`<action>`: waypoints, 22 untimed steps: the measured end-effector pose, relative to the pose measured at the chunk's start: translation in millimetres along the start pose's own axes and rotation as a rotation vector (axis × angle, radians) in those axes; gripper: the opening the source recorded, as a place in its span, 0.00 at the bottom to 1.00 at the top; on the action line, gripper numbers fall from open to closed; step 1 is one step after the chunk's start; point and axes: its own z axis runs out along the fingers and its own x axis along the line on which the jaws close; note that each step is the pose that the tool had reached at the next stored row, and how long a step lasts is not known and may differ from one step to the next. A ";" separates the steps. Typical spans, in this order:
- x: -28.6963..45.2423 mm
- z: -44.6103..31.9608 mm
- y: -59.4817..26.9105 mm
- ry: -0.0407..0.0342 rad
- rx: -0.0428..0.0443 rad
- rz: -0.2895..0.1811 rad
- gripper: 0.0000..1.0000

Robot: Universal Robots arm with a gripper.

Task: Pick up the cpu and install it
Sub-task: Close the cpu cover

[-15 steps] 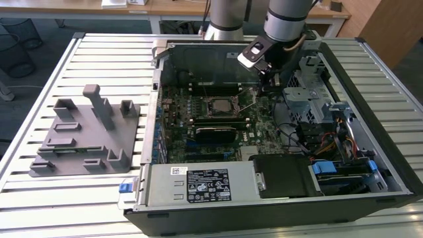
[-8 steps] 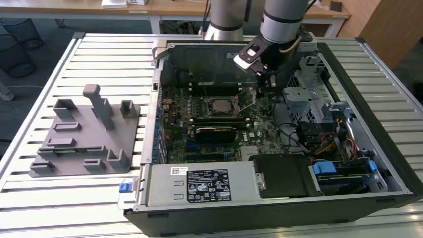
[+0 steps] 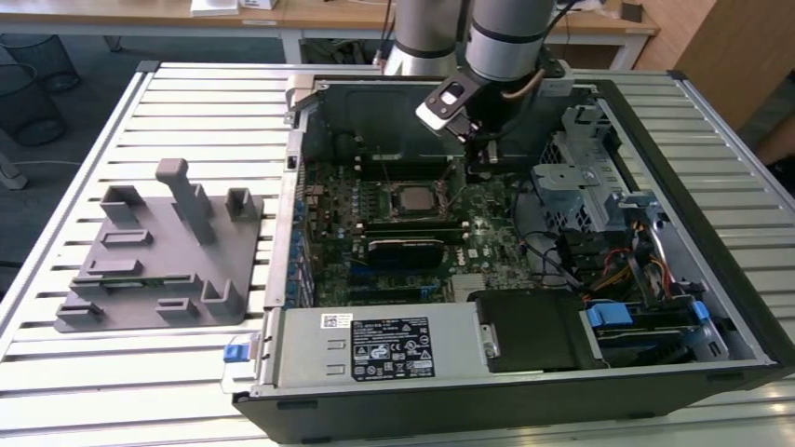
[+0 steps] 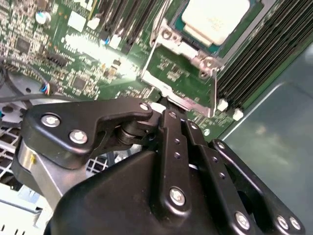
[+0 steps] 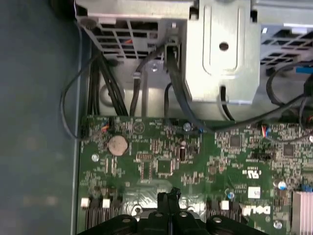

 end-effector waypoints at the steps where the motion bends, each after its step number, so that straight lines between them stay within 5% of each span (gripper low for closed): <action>1: 0.1 0.0 -2.3 0.0000 0.0000 0.000 0.11; 10: 0.5 -0.1 -20.6 0.0001 0.0000 0.000 0.11; 18: 0.6 2.7 -26.8 0.0000 -0.0001 -0.001 0.11; 22: 0.9 7.5 -39.5 -0.0001 -0.0001 -0.001 0.11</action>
